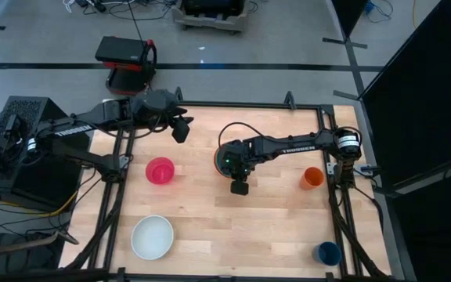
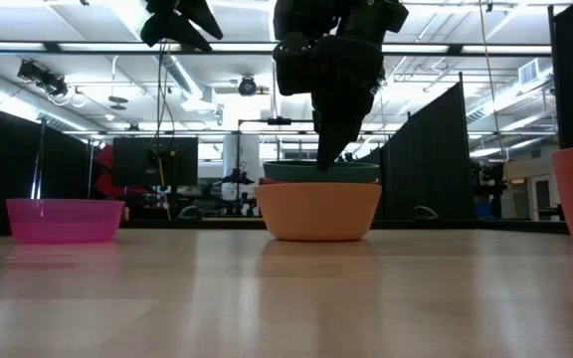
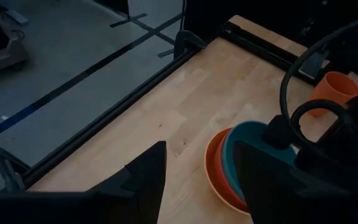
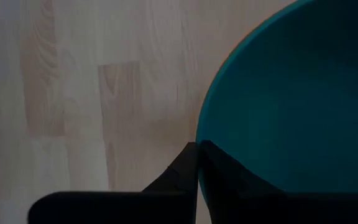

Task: Nest bowls inside each other
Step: Stack the blue bowl on top of the orange bowl

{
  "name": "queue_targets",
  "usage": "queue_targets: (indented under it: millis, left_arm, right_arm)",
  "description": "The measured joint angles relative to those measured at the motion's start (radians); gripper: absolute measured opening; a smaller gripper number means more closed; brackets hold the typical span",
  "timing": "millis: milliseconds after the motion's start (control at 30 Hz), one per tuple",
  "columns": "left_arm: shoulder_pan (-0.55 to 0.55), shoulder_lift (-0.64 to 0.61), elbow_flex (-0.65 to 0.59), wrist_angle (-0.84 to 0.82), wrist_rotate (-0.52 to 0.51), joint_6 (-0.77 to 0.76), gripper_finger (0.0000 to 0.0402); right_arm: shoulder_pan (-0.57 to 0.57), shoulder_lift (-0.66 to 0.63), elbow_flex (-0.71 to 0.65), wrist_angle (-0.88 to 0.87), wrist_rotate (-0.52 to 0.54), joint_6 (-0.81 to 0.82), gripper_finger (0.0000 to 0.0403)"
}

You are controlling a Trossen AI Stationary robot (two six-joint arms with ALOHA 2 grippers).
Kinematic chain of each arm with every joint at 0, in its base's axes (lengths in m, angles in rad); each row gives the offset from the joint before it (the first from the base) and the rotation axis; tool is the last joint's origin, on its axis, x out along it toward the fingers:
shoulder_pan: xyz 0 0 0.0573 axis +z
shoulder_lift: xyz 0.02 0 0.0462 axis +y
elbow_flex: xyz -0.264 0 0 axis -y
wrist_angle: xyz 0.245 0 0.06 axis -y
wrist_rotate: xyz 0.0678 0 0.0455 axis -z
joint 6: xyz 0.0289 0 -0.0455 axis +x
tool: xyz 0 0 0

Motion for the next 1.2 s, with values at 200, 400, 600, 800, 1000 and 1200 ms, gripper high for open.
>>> queue_targets:
  millis: [200,400,600,800,1000,1200]
  left_arm:
    - [-0.001,0.003,0.0,0.019,0.0,-0.001,0.0173]
    - [-0.001,0.003,0.0,0.02,0.0,0.0,0.0173]
    - [-0.001,0.003,0.0,0.019,0.0,0.0,0.0173]
    - [-0.001,0.003,0.0,0.019,0.0,0.001,0.0173]
    - [-0.001,0.003,0.0,0.019,0.0,0.003,0.0173]
    - [-0.001,0.003,0.0,0.018,0.0,0.004,0.0173]
  right_arm:
    - [0.0,0.0,0.001,-0.007,-0.009,0.004,0.0]
    - [0.0,-0.002,0.001,-0.014,-0.012,0.018,0.0]
    - [0.0,-0.007,0.004,-0.026,-0.018,0.018,0.0]
    - [-0.006,-0.007,0.032,-0.041,-0.018,0.011,0.0]
    - [-0.014,-0.007,0.052,-0.046,-0.019,0.001,0.0]
    - [-0.022,-0.007,0.071,-0.051,-0.019,-0.008,0.0]
